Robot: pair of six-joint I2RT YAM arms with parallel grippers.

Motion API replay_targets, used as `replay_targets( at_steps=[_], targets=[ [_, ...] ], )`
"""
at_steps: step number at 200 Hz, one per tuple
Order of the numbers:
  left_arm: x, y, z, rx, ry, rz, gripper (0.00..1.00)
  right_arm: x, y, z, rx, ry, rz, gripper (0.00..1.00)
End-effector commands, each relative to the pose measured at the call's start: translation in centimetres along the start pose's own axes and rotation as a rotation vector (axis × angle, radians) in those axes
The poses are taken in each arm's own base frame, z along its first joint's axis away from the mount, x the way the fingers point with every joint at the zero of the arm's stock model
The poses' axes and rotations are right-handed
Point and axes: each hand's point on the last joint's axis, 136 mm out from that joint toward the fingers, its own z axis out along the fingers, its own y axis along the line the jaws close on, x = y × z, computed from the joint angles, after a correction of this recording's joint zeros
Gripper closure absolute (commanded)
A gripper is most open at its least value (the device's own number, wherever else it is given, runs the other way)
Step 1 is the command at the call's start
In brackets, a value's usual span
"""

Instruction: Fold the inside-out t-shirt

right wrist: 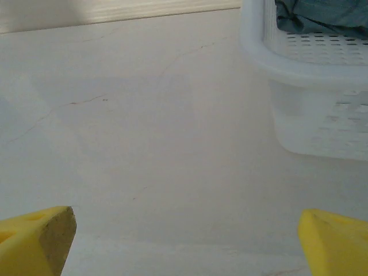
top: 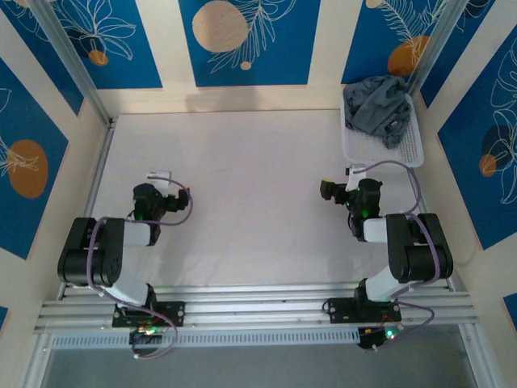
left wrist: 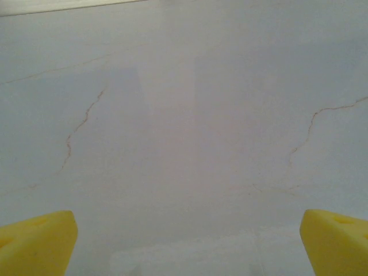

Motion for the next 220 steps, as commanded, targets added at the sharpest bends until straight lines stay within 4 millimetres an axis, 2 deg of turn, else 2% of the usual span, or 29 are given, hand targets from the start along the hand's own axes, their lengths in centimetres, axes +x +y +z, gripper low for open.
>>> replay_targets(
  at_steps=[1, 37, 133, 154, 166, 174, 183, 199, 210, 220],
  targets=[
    [-1.1, -0.1, -0.1, -0.001, -0.038, -0.002, 0.01, -0.8, -0.1, -0.5, 0.005, -0.058, 0.003, 0.01],
    [-1.1, -0.1, -0.1, -0.001, -0.037, -0.002, 0.01, -0.9, -0.8, -0.4, 0.043, -0.051, 0.020, 0.01],
    [-1.1, -0.1, -0.1, -0.002, -0.037, -0.003, 0.01, -1.0, -0.8, -0.7, 0.048, -0.071, 0.024, 0.01],
    [-1.3, 0.0, -0.3, -0.007, -0.044, -0.001, 0.01, -2.8, -0.5, -2.2, 0.101, -0.104, -0.008, 0.01],
    [-2.2, -0.1, -1.1, -0.014, -0.062, 0.005, 0.01, -4.4, 0.2, -3.6, 0.128, -0.063, 0.004, 0.01],
    [-2.9, -0.1, -2.0, -0.035, -0.057, 0.010, 0.01, -5.5, -0.5, -4.5, 0.182, -0.035, 0.123, 0.01],
    [-3.9, 0.0, -3.1, -0.068, -0.044, 0.020, 0.01, -6.2, -0.6, -5.1, 0.194, 0.022, 0.248, 0.05],
    [-6.5, -0.9, -5.4, -0.066, -0.078, 0.018, 0.01, -7.3, 0.2, -5.1, 0.168, 0.141, 0.377, 0.09],
    [-8.5, -2.4, -6.8, -0.016, -0.115, -0.007, 0.01, -8.3, 0.6, -4.5, 0.140, 0.238, 0.455, 0.09],
    [-10.3, -3.8, -8.0, 0.031, -0.129, -0.028, 0.01, -9.3, 0.2, -3.6, 0.141, 0.307, 0.525, 0.09]
  ],
)
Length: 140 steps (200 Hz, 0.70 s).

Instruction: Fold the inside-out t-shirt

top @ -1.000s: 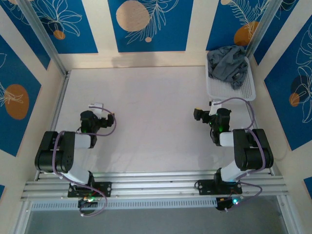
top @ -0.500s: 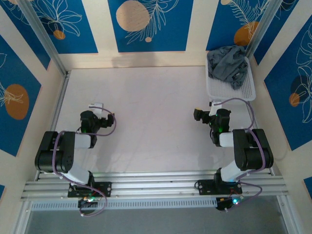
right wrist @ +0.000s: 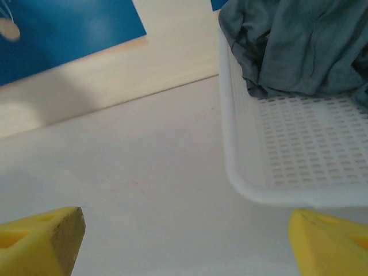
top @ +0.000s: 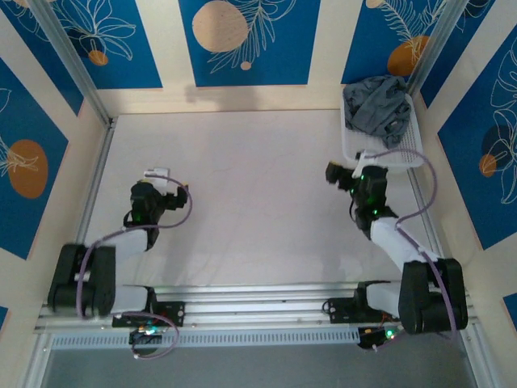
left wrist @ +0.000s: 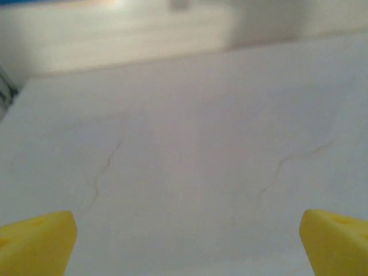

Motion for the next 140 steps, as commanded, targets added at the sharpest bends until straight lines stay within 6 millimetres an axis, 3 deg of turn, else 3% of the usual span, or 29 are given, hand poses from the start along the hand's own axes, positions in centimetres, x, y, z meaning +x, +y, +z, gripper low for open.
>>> replay_targets(
  at_steps=[1, 31, 62, 106, 140],
  targets=[
    [-3.2, -2.0, -2.0, 0.046, 0.013, -0.053, 0.01, 3.5, -1.7, 0.6, 0.102, 0.346, 0.247, 0.09],
    [-6.7, -6.4, -4.3, 0.199, 0.018, -0.120, 0.01, -0.7, -5.6, 5.4, 0.234, 0.325, 0.352, 0.09],
    [-6.6, -9.7, -5.8, 0.329, 0.056, -0.165, 0.01, -3.5, -10.4, 10.9, 0.344, 0.289, 0.407, 0.08],
    [-4.5, -11.3, -6.6, 0.405, 0.102, -0.125, 0.01, -5.1, -16.2, 19.2, 0.438, 0.296, 0.405, 0.01],
    [-3.2, -11.8, -6.3, 0.424, 0.127, -0.095, 0.01, -3.4, -19.2, 23.7, 0.439, 0.372, 0.459, 0.01]
  ],
)
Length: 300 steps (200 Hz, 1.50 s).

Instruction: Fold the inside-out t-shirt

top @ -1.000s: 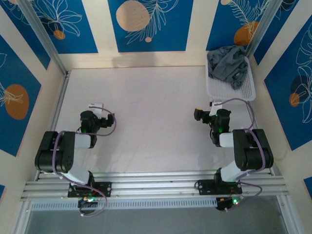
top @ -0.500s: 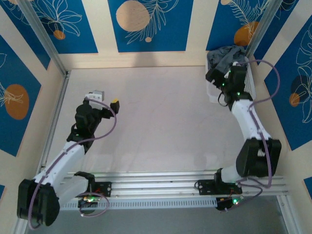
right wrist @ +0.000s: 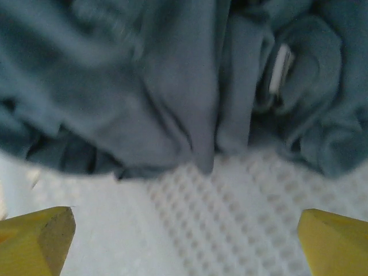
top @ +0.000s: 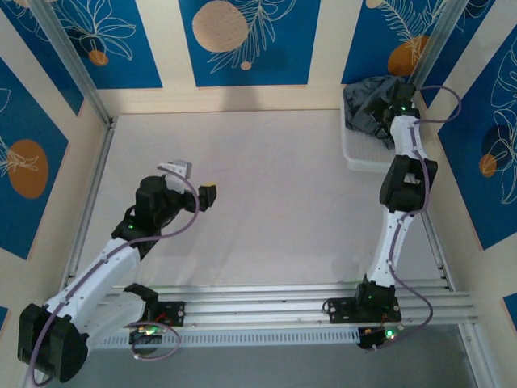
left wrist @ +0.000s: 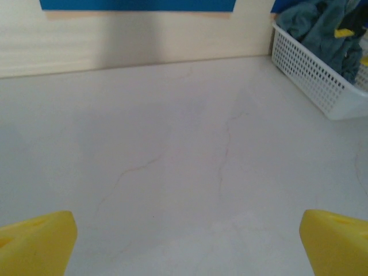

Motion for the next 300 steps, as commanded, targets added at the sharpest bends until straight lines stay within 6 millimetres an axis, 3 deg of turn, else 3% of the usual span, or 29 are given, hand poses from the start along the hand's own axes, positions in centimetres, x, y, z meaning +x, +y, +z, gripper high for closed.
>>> replay_targets(
  at_steps=[1, 13, 21, 29, 50, 59, 82, 123, 150, 170, 194, 221, 236, 259, 277, 300],
  targets=[
    [1.2, -0.9, 0.2, 0.048, 0.034, 0.024, 0.01, 0.4, -1.4, 1.6, 0.044, 0.085, 0.026, 0.01],
    [1.5, -0.9, 0.6, 0.049, 0.048, 0.026, 0.01, -0.3, -1.6, 2.6, 0.046, 0.066, 0.011, 0.02],
    [1.7, -0.8, 0.9, 0.048, 0.057, 0.024, 0.01, -0.8, -1.4, 2.9, 0.014, 0.038, 0.001, 0.08],
    [1.8, -0.9, 1.1, 0.051, 0.062, 0.021, 0.01, -0.9, -0.7, 3.5, -0.044, 0.045, -0.004, 0.22],
    [1.8, -1.0, 1.6, 0.059, 0.063, 0.014, 0.01, -0.4, 0.7, 4.0, -0.146, 0.082, -0.026, 0.83],
    [1.6, -1.0, 1.8, 0.060, 0.061, 0.011, 0.01, -0.5, 1.6, 3.4, -0.183, 0.074, -0.075, 1.00],
    [1.3, -1.1, 1.7, 0.059, 0.058, 0.011, 0.01, -1.9, 3.4, -0.1, -0.272, 0.074, -0.110, 1.00],
    [1.1, -0.6, 0.4, 0.030, 0.040, 0.028, 0.01, -4.3, 5.5, -9.9, -0.421, 0.128, -0.080, 1.00],
    [1.5, -0.5, 0.0, 0.019, 0.047, 0.007, 0.01, -3.5, 10.7, -16.9, -0.700, 0.231, -0.080, 1.00],
    [1.1, -1.1, -0.6, 0.051, 0.030, -0.020, 0.01, -2.8, 14.2, -22.0, -0.801, 0.230, -0.128, 1.00],
    [0.6, -2.0, -1.8, 0.090, 0.043, -0.080, 0.01, -2.8, 16.1, -27.3, -0.867, 0.215, -0.133, 1.00],
    [1.4, -2.5, -3.4, 0.111, 0.089, -0.098, 0.01, -2.3, 16.8, -31.2, -0.872, 0.186, -0.158, 1.00],
    [1.0, -2.5, -4.2, 0.113, 0.057, -0.113, 0.01, -2.0, 17.9, -34.4, -0.927, 0.168, -0.186, 1.00],
    [-0.4, -3.1, -5.3, 0.142, -0.004, -0.146, 0.01, -0.4, 20.7, -41.3, -1.049, 0.115, -0.287, 1.00],
    [-1.6, -3.9, -6.0, 0.178, -0.013, -0.152, 0.01, 2.8, 22.9, -46.5, -1.130, 0.096, -0.393, 1.00],
    [-3.1, -4.5, -6.8, 0.199, -0.019, -0.157, 0.01, 9.0, 25.0, -49.2, -1.180, 0.189, -0.506, 1.00]
  ],
)
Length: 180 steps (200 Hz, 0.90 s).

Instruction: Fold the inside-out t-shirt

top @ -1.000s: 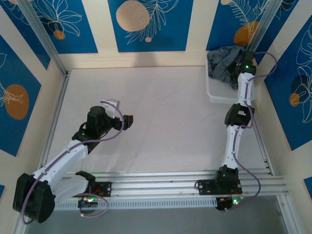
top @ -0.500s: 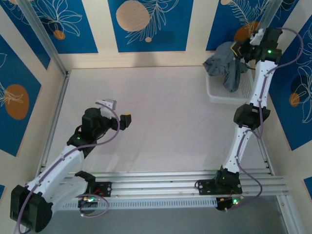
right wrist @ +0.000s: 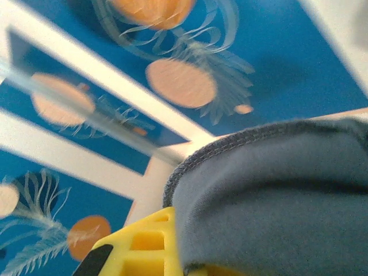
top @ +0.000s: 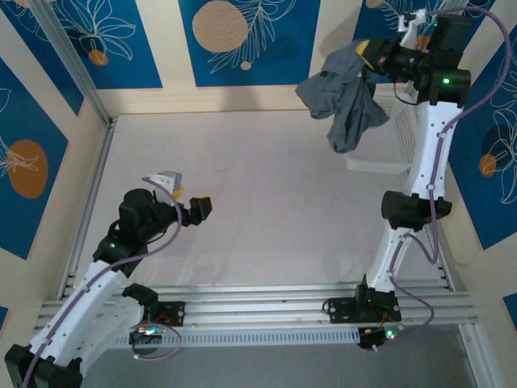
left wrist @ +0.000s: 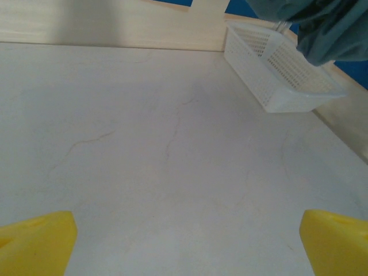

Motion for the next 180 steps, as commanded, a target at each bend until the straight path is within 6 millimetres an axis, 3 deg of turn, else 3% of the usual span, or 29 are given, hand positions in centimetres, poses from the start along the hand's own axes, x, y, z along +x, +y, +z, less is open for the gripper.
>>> replay_targets(
  at_steps=[1, 7, 11, 28, 41, 59, 79, 107, 126, 148, 165, 180],
  targets=[
    [-2.1, -2.0, -1.1, 0.063, -0.017, -0.021, 0.01, 5.0, 9.0, 0.1, -0.156, 0.099, -0.155, 1.00],
    [-2.4, -2.1, -1.3, 0.065, -0.024, -0.023, 0.01, 6.6, 9.9, 0.8, -0.178, 0.148, -0.162, 1.00],
    [-2.7, -2.2, -1.4, 0.064, -0.028, -0.024, 0.01, 7.7, 10.3, 1.2, -0.190, 0.180, -0.168, 0.94],
    [-3.3, -2.3, -1.6, 0.058, -0.037, -0.033, 0.01, 10.9, 11.3, 1.8, -0.183, 0.255, -0.226, 0.45],
    [-3.7, -2.2, -1.8, 0.044, -0.039, -0.051, 0.01, 11.1, 9.5, 1.2, 0.006, 0.218, -0.295, 0.30],
    [-3.6, -1.2, -1.8, -0.022, -0.005, -0.128, 0.01, 10.6, 5.5, -1.3, 0.301, 0.170, -0.331, 0.29],
    [-2.6, -0.2, -1.2, -0.085, 0.060, -0.171, 0.06, 11.7, 2.3, -4.2, 0.490, 0.185, -0.312, 0.29],
    [0.3, 2.5, -0.4, -0.224, 0.168, -0.233, 0.14, 16.9, -1.0, -6.0, 0.524, 0.198, -0.235, 0.29],
    [2.7, 3.8, 0.4, -0.285, 0.256, -0.260, 0.15, 21.4, -5.7, -6.9, 0.605, 0.151, -0.128, 0.32],
    [5.0, 4.8, 2.3, -0.313, 0.373, -0.290, 0.14, 28.6, -10.1, -3.8, 0.577, 0.247, 0.015, 0.34],
    [5.9, 4.4, 4.8, -0.263, 0.444, -0.306, 0.13, 33.9, -11.6, 0.3, 0.514, 0.379, 0.059, 0.34],
    [6.5, 3.4, 7.5, -0.172, 0.492, -0.319, 0.12, 36.7, -12.8, 3.7, 0.512, 0.454, 0.056, 0.33]
  ],
)
